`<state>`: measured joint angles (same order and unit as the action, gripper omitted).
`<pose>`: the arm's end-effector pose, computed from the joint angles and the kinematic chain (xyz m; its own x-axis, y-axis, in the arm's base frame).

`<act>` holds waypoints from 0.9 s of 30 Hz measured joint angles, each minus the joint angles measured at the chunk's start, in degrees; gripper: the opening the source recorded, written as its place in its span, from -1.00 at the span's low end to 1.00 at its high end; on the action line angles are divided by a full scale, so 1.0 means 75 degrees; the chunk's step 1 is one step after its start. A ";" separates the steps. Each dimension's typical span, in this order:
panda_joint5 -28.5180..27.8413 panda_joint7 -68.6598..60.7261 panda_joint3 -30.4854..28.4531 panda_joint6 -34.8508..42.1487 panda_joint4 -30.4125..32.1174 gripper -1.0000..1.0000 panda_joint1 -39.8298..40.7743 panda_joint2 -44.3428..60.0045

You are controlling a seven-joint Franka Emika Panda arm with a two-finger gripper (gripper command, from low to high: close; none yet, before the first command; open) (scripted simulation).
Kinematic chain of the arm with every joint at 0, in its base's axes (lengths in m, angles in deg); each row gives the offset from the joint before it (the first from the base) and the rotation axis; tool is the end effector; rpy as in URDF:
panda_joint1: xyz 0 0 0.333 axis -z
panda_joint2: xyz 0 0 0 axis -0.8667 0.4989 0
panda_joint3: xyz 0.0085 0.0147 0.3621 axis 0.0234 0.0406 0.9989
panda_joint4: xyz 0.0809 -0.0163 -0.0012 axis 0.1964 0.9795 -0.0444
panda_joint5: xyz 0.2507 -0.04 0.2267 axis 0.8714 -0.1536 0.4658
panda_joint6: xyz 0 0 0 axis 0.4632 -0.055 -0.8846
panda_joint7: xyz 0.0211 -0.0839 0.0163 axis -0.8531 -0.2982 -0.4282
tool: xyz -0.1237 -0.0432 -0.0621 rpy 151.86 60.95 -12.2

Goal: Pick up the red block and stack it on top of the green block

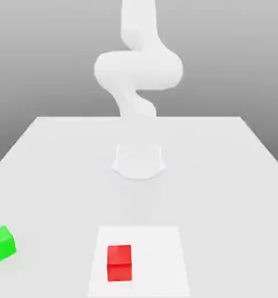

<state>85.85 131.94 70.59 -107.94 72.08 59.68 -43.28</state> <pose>0.3226 -0.0046 0.6772 0.5296 -0.7134 0.4588 -0.5323 -0.7007 -0.4751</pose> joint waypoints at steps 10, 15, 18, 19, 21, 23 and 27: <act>0.0178 -0.0596 -0.0377 -0.1286 0.0886 0.00 -0.0128 0.2819; 0.0259 -0.0884 -0.0489 -0.1918 0.1321 0.00 -0.0123 0.4204; 0.0287 -0.1046 -0.0531 -0.2294 0.1582 0.00 -0.0081 0.5034; 0.0281 -0.1086 -0.0538 -0.2422 0.1669 0.00 -0.0057 0.5310; 0.0252 -0.1155 -0.0553 -0.2677 0.1844 0.00 -0.0014 0.5861; 0.0241 -0.1220 -0.0562 -0.2981 0.1960 0.00 0.0008 0.6411; 0.0441 -0.1392 -0.0401 -0.3863 0.1856 0.00 0.0133 0.7518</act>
<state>89.15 121.49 67.58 -136.91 86.00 60.68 13.10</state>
